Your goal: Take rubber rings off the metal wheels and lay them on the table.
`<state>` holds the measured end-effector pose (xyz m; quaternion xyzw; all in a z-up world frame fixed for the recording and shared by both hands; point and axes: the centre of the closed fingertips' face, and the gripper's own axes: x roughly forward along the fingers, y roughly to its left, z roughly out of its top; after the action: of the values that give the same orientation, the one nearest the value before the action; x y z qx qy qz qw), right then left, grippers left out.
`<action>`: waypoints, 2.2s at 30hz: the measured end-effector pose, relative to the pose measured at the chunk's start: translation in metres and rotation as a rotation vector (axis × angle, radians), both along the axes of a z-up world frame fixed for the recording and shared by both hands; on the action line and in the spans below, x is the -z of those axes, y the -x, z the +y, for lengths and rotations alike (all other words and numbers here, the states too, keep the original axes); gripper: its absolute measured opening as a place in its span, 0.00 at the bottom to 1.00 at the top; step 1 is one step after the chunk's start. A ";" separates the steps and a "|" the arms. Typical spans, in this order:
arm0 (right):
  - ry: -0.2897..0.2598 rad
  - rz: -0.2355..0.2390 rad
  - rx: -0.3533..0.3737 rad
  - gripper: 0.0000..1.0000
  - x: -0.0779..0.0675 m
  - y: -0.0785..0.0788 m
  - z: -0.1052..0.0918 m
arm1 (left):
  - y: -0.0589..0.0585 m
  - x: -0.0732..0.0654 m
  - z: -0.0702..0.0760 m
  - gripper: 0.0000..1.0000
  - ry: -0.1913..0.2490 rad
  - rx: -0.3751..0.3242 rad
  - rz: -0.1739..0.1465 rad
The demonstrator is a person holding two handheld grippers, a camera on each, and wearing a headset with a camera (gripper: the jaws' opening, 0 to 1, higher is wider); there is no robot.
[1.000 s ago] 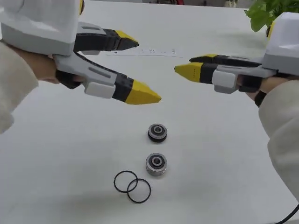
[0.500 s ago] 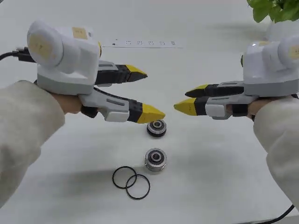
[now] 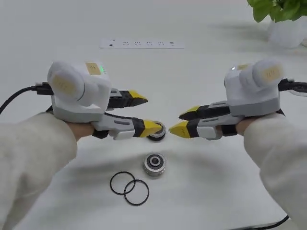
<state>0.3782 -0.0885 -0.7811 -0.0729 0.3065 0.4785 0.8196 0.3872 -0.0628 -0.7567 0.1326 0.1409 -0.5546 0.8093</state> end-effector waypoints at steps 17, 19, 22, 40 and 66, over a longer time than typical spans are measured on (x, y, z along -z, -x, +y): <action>0.033 0.010 -0.017 0.27 0.015 0.005 0.012 | 0.010 0.029 -0.008 0.23 -0.061 -0.001 0.033; 0.034 0.011 -0.020 0.26 0.015 0.005 0.013 | 0.009 0.029 -0.008 0.21 -0.055 -0.010 0.043; 0.040 0.013 -0.029 0.26 0.017 0.007 0.015 | 0.007 0.029 -0.007 0.20 -0.041 -0.026 0.060; 0.067 0.000 -0.047 0.20 0.025 0.006 0.019 | 0.008 0.035 -0.004 0.14 -0.056 -0.033 0.065; 0.132 -0.066 -0.113 0.03 0.029 0.006 0.016 | 0.014 0.034 -0.002 0.14 -0.054 -0.034 0.080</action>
<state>0.3722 -0.0724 -0.8103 -0.1597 0.3054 0.5003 0.7943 0.3727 -0.0650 -0.7908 0.1298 0.1902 -0.5417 0.8084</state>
